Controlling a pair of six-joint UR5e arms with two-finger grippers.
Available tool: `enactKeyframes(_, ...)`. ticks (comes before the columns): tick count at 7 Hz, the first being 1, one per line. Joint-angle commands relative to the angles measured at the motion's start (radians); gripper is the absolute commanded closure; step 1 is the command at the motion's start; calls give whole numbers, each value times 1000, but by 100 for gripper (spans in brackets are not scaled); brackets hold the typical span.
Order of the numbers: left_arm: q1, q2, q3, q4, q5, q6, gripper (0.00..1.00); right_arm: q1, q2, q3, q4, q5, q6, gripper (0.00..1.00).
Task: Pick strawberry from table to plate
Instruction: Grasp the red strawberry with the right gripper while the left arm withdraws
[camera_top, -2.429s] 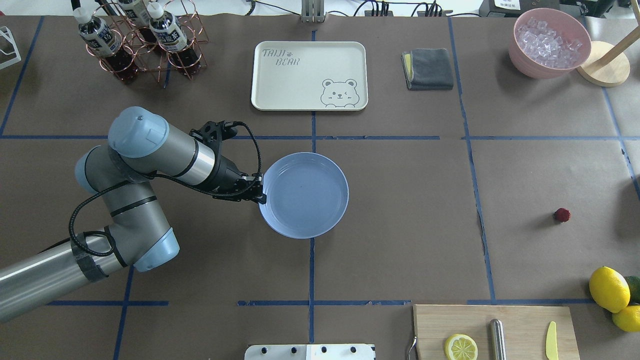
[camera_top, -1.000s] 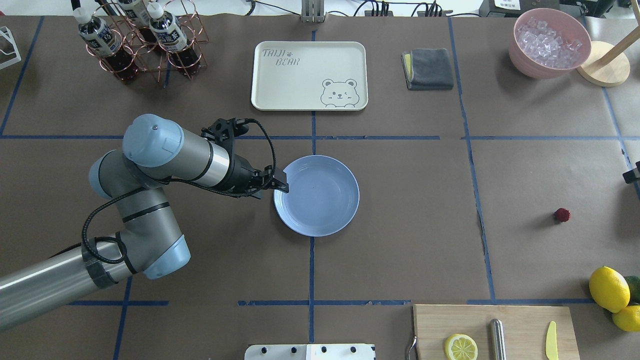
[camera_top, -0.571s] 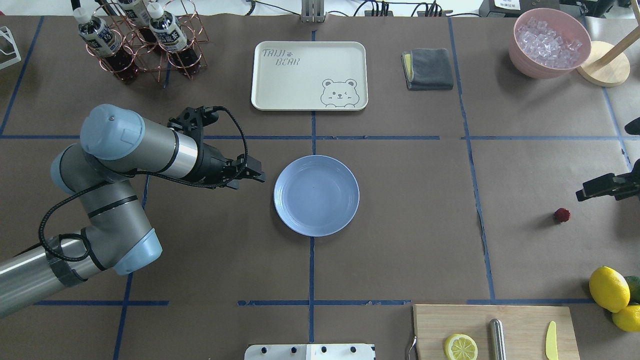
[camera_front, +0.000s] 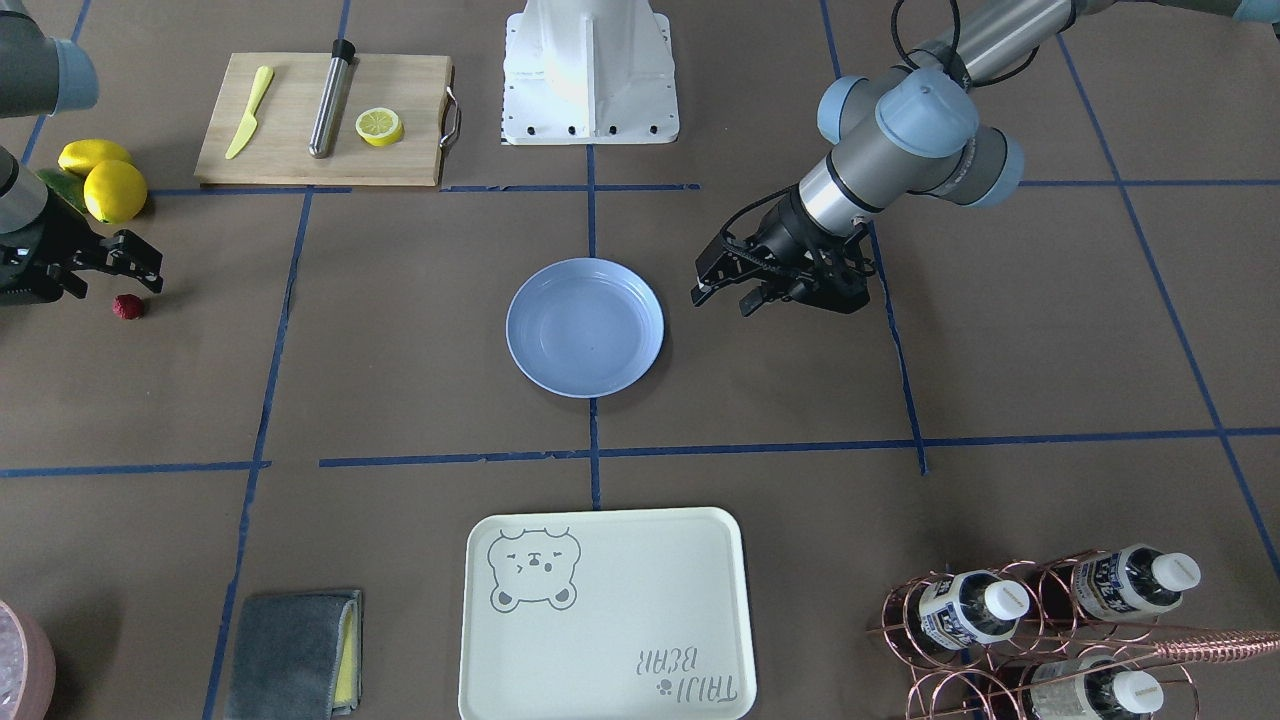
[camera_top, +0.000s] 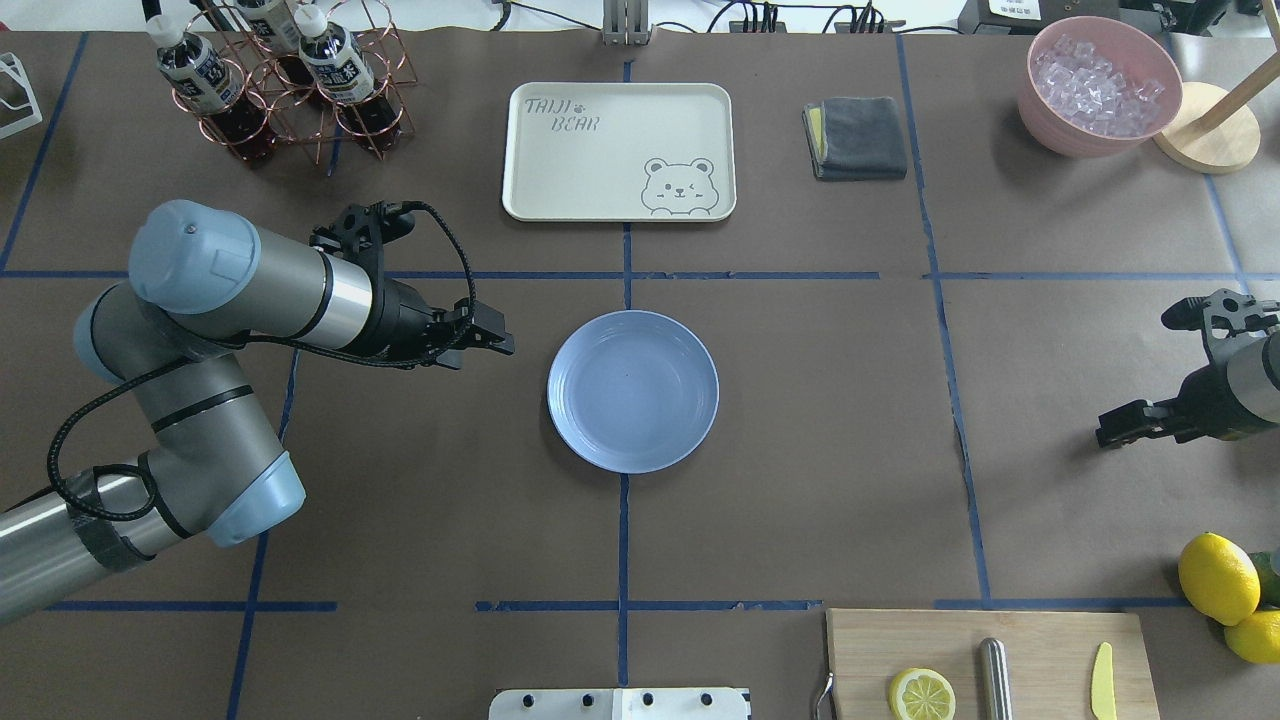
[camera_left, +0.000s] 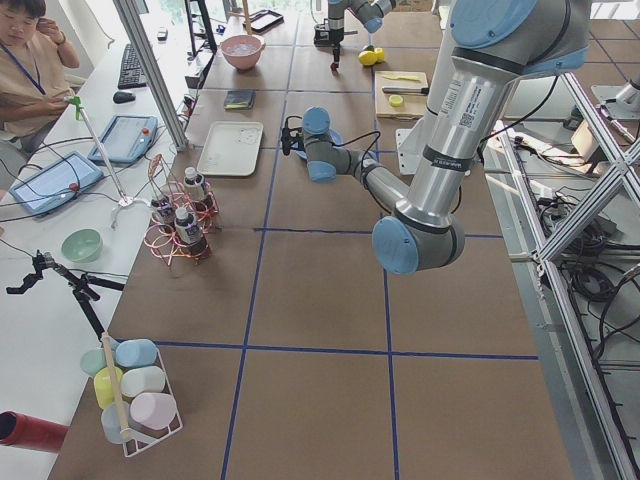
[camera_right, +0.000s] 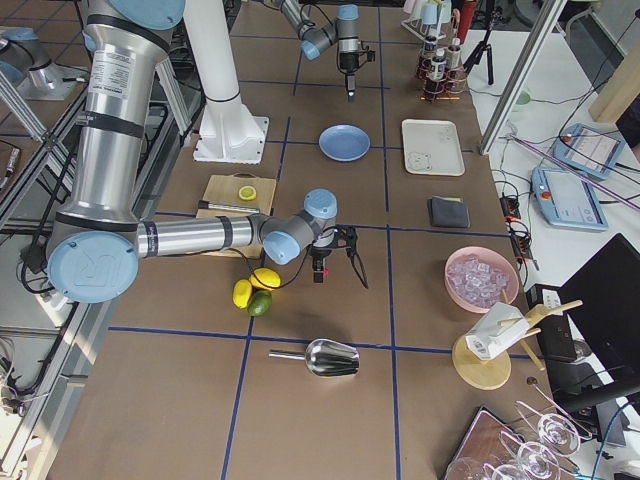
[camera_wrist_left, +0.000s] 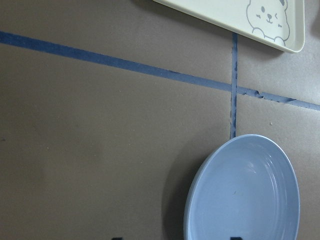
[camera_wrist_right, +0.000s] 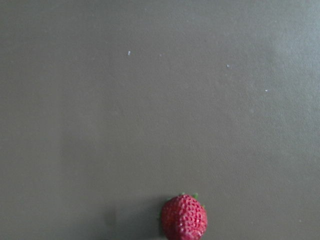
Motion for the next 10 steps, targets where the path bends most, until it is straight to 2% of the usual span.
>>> enactKeyframes(1, 1, 2, 2, 0, 0, 0, 22, -10, 55, -57, 0, -15, -1, 5)
enactKeyframes(3, 1, 2, 0, 0, 2, 0, 22, -7, 48, -59, 0, -29, -4, 18)
enactKeyframes(4, 1, 2, 0, 0, 2, 0, 22, -7, 43, -54, 2, -29, -6, 37)
enactKeyframes(5, 1, 2, 0, 0, 2, 0, 22, -5, 41, -53, 2, -29, -6, 71)
enactKeyframes(6, 1, 2, 0, 0, 2, 0, 22, -4, 40, -50, 2, -27, -7, 97)
enactKeyframes(8, 1, 3, 0, 0, 2, 0, 21, -1, 38, -7, -6, 3, 2, 100)
enactKeyframes(9, 0, 3, -3, 0, 2, 0, 21, -4, 44, 58, -26, 23, 52, 100)
enactKeyframes(10, -6, 6, -14, -2, 2, 2, 21, -33, 89, 103, -27, 28, 226, 100)
